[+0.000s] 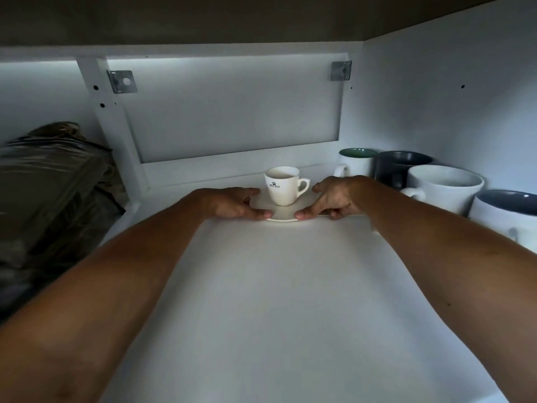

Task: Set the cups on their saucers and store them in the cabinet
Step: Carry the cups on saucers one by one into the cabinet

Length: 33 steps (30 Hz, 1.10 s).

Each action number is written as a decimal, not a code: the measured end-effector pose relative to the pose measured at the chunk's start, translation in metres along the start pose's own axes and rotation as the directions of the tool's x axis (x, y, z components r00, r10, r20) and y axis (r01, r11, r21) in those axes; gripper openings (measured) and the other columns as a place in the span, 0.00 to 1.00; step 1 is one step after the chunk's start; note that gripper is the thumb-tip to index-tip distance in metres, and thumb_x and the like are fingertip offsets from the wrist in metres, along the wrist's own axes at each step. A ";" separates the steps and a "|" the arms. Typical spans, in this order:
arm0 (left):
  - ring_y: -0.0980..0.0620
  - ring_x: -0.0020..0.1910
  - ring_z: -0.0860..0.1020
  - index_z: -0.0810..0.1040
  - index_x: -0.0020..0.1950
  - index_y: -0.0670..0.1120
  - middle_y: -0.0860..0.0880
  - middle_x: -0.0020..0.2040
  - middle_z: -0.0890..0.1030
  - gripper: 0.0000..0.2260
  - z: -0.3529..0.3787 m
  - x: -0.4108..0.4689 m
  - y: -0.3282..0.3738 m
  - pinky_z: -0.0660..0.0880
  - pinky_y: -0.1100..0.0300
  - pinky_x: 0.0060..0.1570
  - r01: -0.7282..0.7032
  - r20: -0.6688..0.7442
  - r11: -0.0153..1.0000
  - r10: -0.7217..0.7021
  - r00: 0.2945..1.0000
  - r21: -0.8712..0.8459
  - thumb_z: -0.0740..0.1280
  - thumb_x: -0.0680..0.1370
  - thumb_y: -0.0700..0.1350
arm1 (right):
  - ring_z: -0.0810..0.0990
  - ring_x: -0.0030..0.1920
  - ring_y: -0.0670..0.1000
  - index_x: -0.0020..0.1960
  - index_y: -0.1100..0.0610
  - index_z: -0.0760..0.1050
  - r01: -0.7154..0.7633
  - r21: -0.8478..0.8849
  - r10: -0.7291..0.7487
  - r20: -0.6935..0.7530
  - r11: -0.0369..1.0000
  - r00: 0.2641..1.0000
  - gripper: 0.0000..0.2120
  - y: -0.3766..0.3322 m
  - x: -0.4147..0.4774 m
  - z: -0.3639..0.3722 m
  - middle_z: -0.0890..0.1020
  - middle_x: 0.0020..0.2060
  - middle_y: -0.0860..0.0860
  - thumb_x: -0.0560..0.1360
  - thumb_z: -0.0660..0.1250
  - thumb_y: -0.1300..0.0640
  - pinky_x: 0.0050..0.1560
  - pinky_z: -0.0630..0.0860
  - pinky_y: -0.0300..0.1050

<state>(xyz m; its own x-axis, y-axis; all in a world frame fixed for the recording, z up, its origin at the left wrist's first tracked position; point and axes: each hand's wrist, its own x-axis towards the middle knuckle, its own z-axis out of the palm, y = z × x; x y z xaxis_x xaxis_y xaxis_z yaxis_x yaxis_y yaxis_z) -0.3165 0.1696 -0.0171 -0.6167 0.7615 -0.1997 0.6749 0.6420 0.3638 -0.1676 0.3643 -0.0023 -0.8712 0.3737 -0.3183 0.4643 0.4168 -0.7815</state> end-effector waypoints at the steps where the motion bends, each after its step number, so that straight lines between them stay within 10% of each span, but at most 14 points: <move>1: 0.50 0.73 0.65 0.53 0.80 0.53 0.51 0.75 0.66 0.55 -0.001 0.001 0.000 0.60 0.52 0.74 0.002 0.005 1.000 -0.002 1.000 0.006 0.64 0.59 0.78 | 0.72 0.35 0.45 0.76 0.56 0.62 -0.009 -0.005 0.009 0.004 1.000 1.000 0.46 -0.001 0.001 -0.001 0.74 0.41 0.50 0.64 0.82 0.60 0.33 0.65 0.38; 14: 0.49 0.68 0.69 0.54 0.80 0.53 0.50 0.70 0.71 0.55 -0.001 0.004 -0.005 0.63 0.51 0.72 -0.013 0.001 0.999 0.013 1.000 0.036 0.62 0.60 0.79 | 0.65 0.35 0.51 0.73 0.60 0.65 -0.027 -0.254 0.019 -0.031 0.967 0.999 0.51 -0.001 0.006 -0.001 0.69 0.36 0.53 0.58 0.83 0.44 0.29 0.60 0.41; 22: 0.50 0.49 0.75 0.68 0.67 0.48 0.54 0.46 0.75 0.30 0.012 -0.004 0.000 0.72 0.54 0.51 -0.069 -0.149 0.998 0.067 0.986 -0.005 0.64 0.74 0.68 | 0.81 0.47 0.60 0.68 0.64 0.72 0.027 -0.419 -0.119 -0.194 0.908 0.974 0.45 0.008 0.001 0.004 0.81 0.52 0.60 0.63 0.77 0.35 0.45 0.77 0.46; 26: 0.50 0.49 0.73 0.55 0.79 0.48 0.52 0.49 0.75 0.45 0.020 -0.018 0.001 0.69 0.55 0.48 -0.028 -0.215 0.998 0.017 0.976 -0.049 0.66 0.71 0.71 | 0.74 0.66 0.59 0.70 0.64 0.70 0.042 -0.416 -0.167 -0.267 0.908 0.949 0.40 0.009 -0.019 0.012 0.75 0.66 0.60 0.69 0.75 0.39 0.66 0.71 0.48; 33: 0.43 0.69 0.66 0.48 0.79 0.58 0.49 0.66 0.72 0.53 0.036 -0.068 0.010 0.67 0.46 0.68 0.095 -0.271 0.992 -0.070 0.960 0.082 0.62 0.61 0.80 | 0.70 0.71 0.56 0.74 0.61 0.66 0.113 -0.454 -0.252 -0.260 0.884 0.932 0.40 0.027 -0.071 0.026 0.73 0.70 0.57 0.71 0.74 0.41 0.68 0.66 0.44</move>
<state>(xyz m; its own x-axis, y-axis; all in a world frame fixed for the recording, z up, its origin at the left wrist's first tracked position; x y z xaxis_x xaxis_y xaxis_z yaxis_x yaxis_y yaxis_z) -0.2530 0.1277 -0.0330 -0.7489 0.6621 0.0291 0.6440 0.7167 0.2674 -0.0976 0.3274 -0.0155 -0.8878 0.4585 0.0394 0.3846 0.7864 -0.4833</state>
